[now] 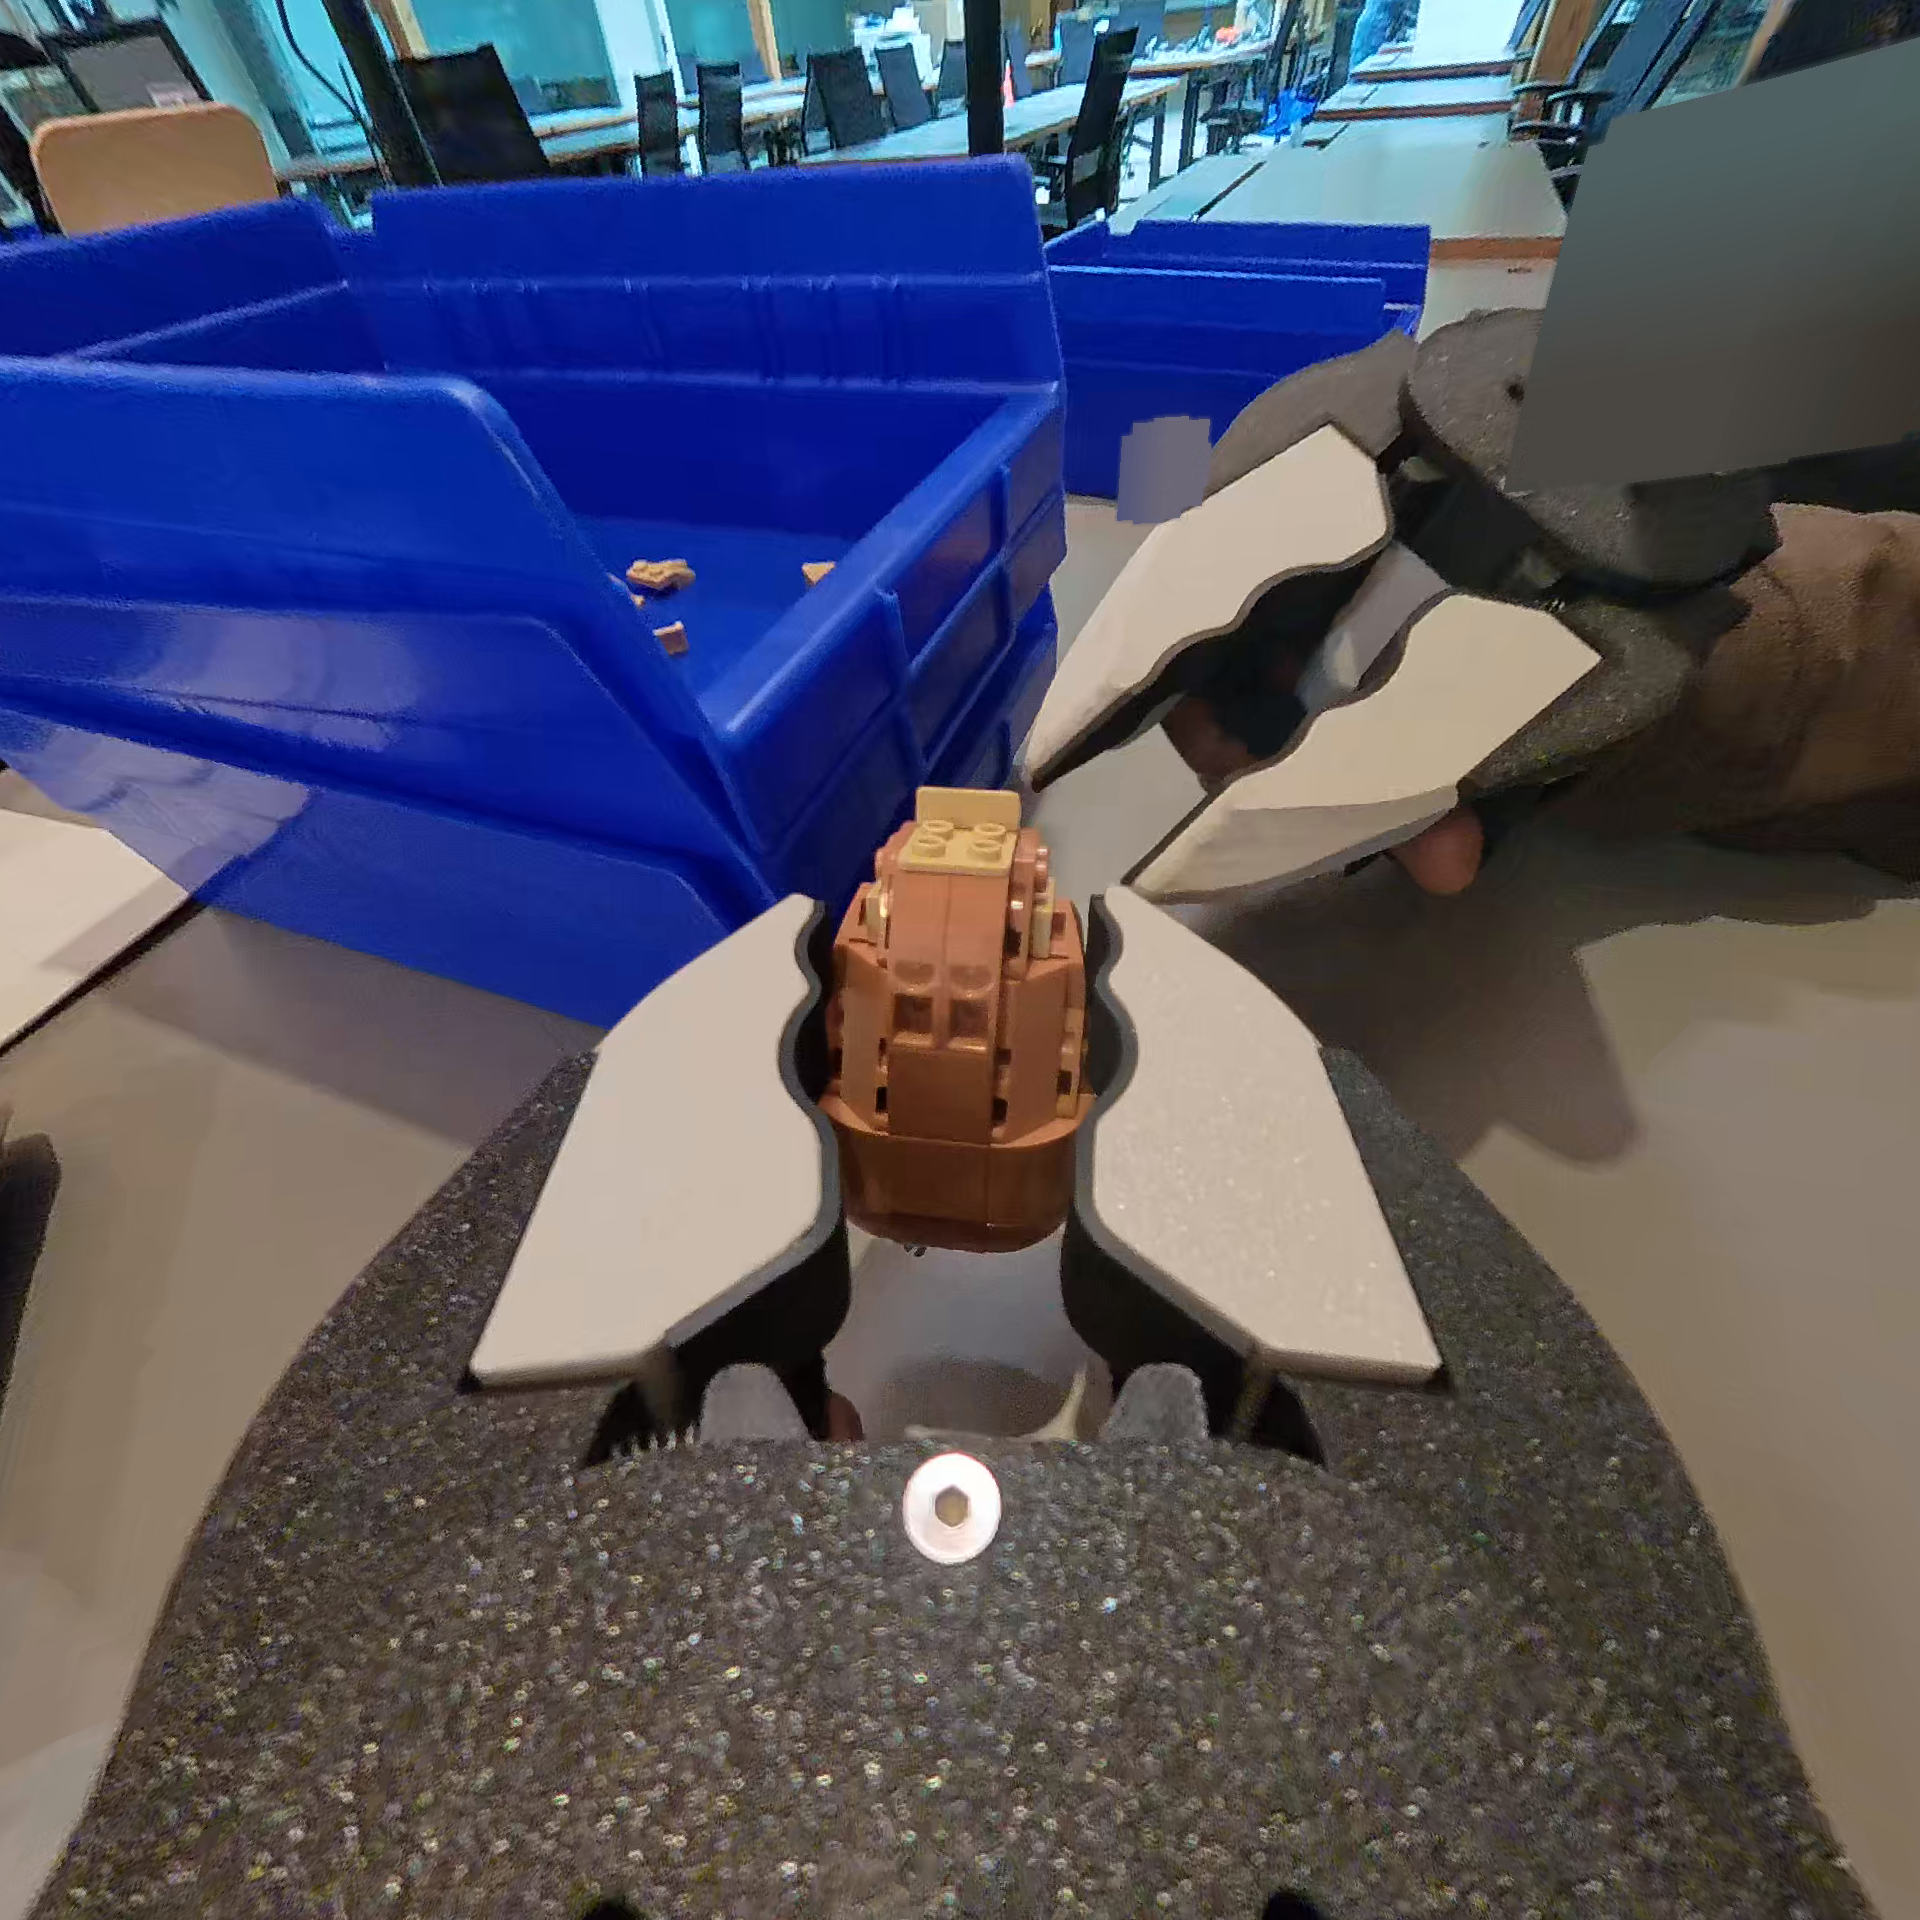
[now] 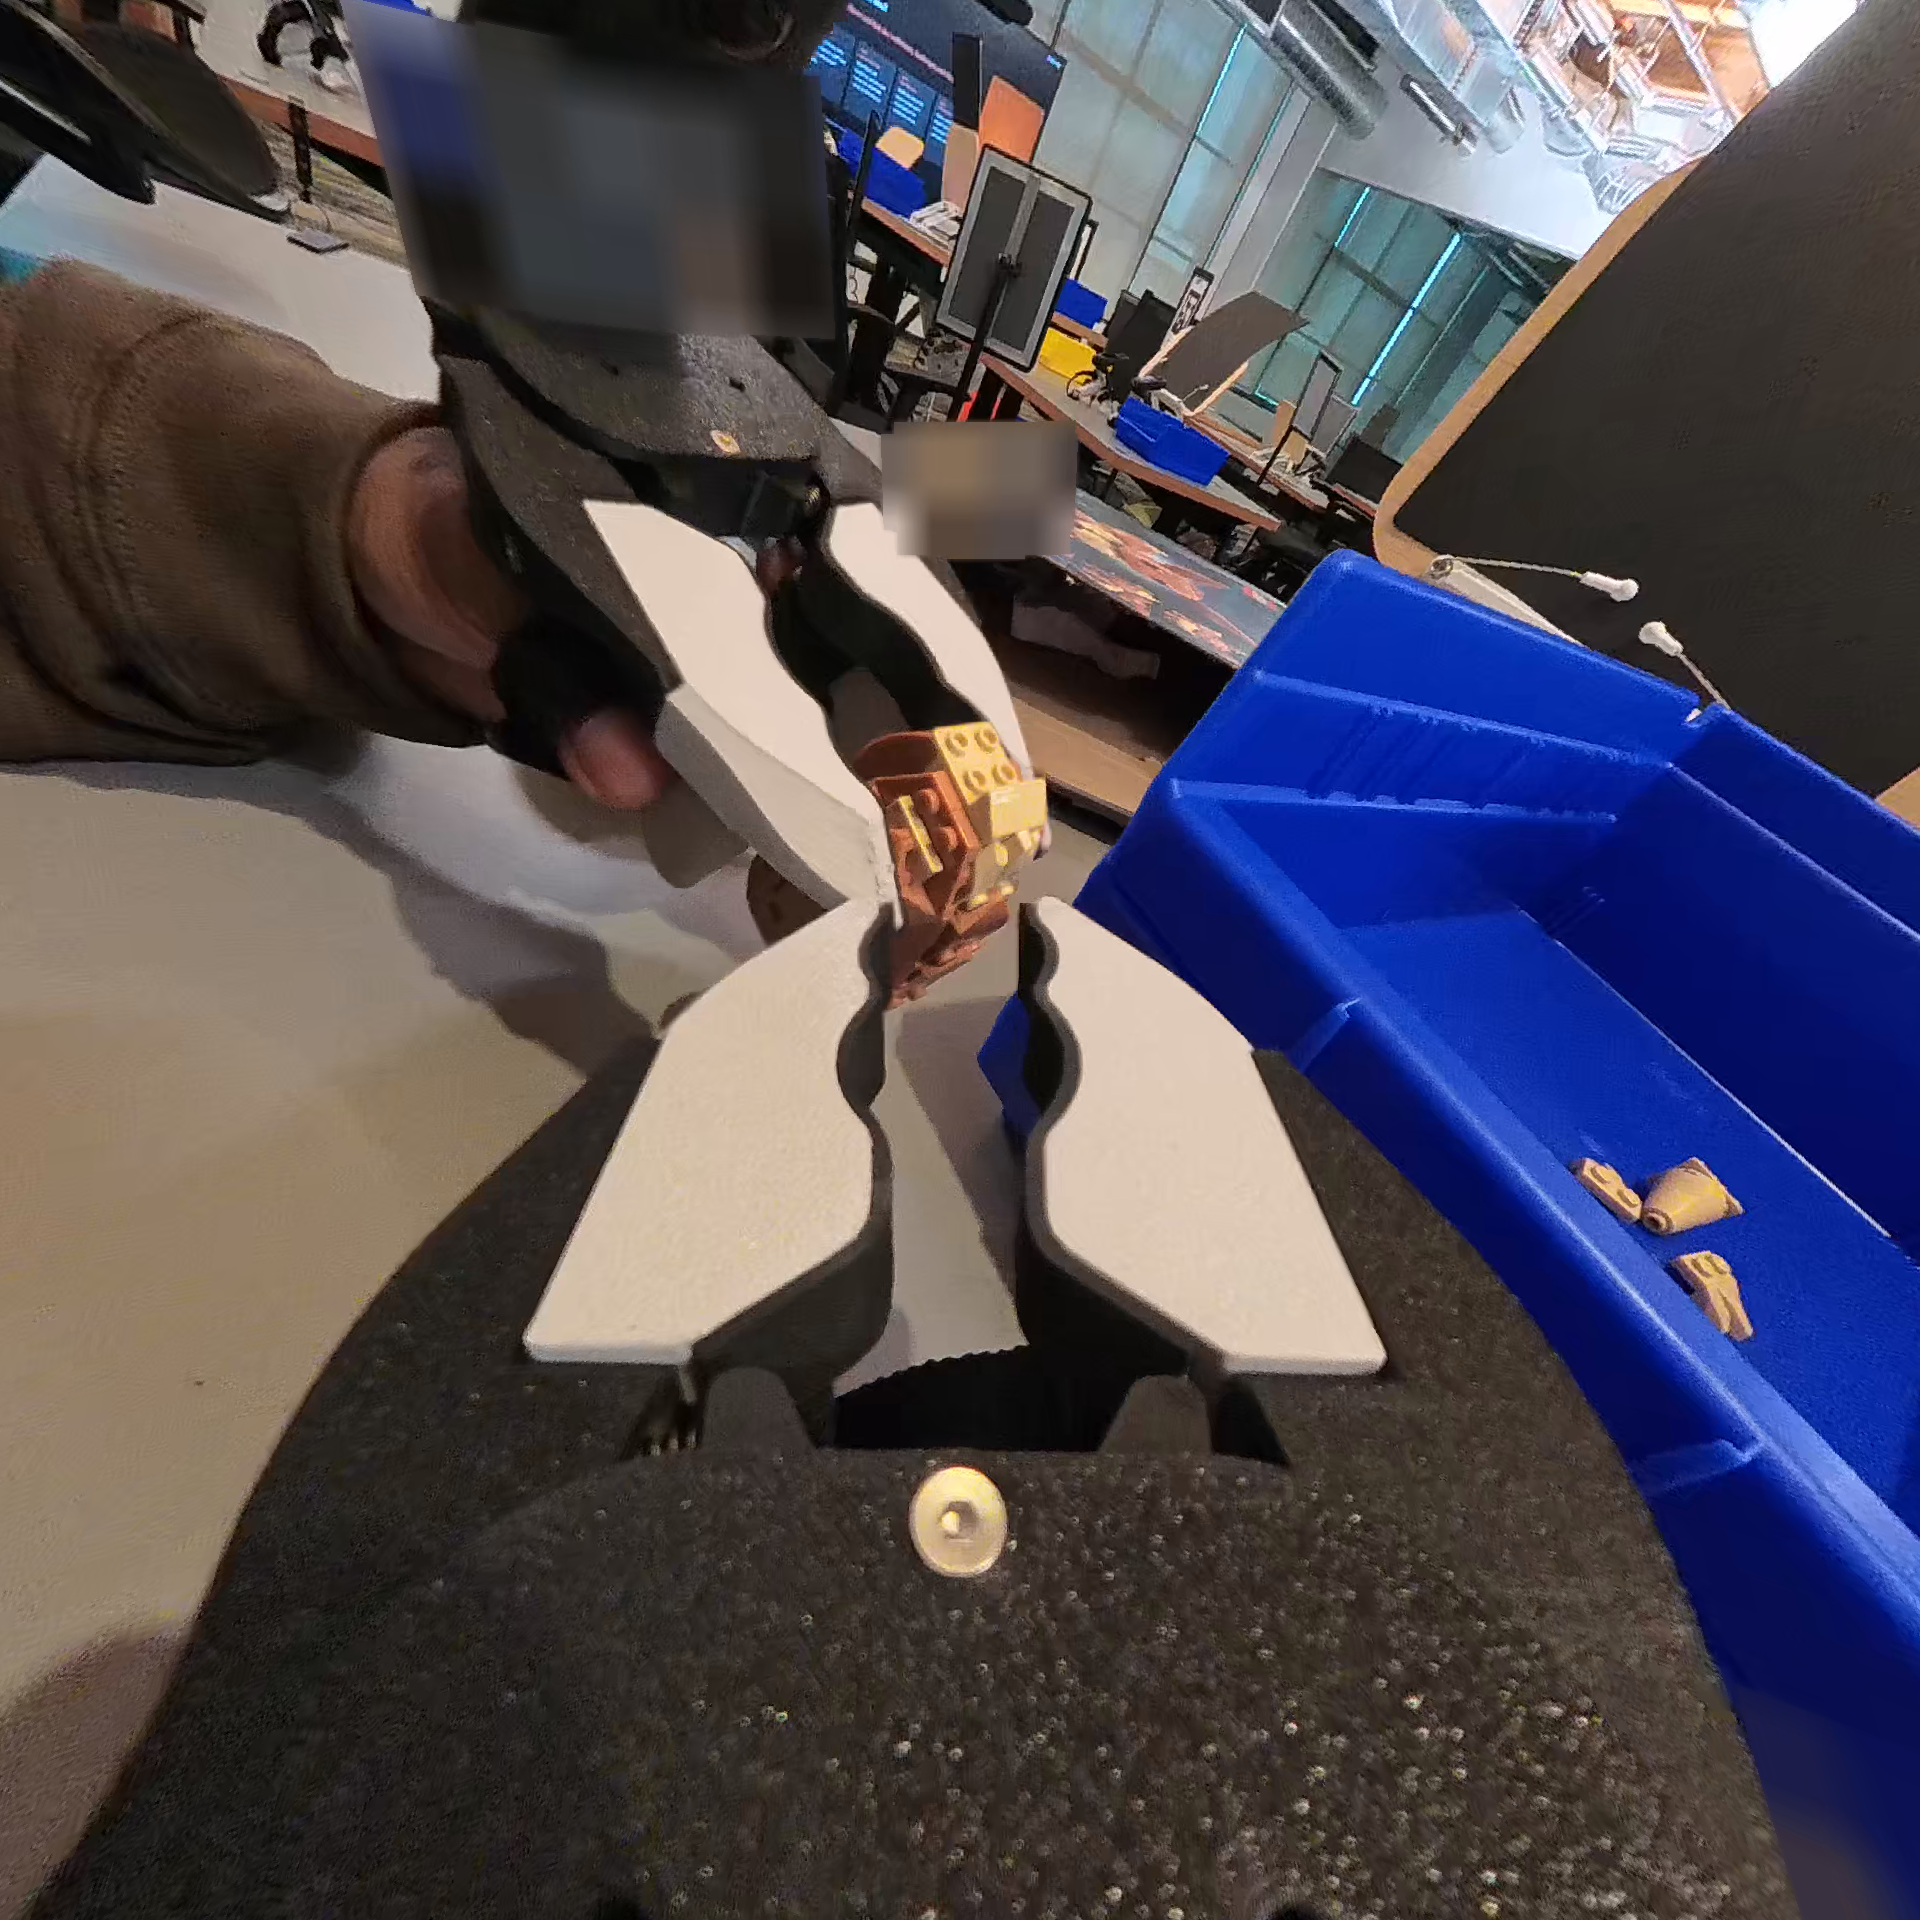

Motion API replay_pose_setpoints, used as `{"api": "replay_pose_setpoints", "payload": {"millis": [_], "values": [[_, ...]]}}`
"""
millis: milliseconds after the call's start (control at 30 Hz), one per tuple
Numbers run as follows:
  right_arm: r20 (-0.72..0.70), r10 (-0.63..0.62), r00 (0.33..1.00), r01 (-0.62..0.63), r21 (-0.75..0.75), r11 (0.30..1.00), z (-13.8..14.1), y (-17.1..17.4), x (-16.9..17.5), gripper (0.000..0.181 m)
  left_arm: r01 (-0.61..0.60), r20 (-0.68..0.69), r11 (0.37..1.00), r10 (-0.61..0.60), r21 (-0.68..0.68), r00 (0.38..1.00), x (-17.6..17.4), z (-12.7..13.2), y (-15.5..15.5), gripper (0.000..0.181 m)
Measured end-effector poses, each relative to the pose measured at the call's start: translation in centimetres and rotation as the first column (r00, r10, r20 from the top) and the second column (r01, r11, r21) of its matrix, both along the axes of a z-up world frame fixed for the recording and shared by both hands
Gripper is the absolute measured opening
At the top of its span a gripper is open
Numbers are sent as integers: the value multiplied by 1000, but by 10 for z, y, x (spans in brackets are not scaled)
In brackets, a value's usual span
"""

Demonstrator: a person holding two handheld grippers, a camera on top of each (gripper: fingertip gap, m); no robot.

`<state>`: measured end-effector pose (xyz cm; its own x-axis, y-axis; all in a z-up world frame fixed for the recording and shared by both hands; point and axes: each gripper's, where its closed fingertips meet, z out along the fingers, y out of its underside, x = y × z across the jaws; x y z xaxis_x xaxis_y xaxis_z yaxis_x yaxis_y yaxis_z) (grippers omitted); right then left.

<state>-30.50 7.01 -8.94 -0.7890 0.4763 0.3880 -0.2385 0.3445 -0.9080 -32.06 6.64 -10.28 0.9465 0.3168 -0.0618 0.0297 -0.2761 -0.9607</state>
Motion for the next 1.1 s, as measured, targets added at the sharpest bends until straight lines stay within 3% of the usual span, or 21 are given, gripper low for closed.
{"api": "replay_pose_setpoints", "payload": {"millis": [167,467,700,1100], "values": [[-1,-20,1000,20,15,1000,-3,2,-4,22,1,74,1000,-2,25,997,-1,-3,0,46],[118,45,992,-43,-21,999,-12,-4,1,31,61,224,947,-137,316,965,4,28,-4,46],[244,235,941,-188,-201,961,-1,-17,23,43,190,196,833,-333,519,923,26,51,-4,47],[329,286,900,-214,-238,947,-6,-27,31,51,206,186,773,-385,600,904,32,57,-1,46]]}}
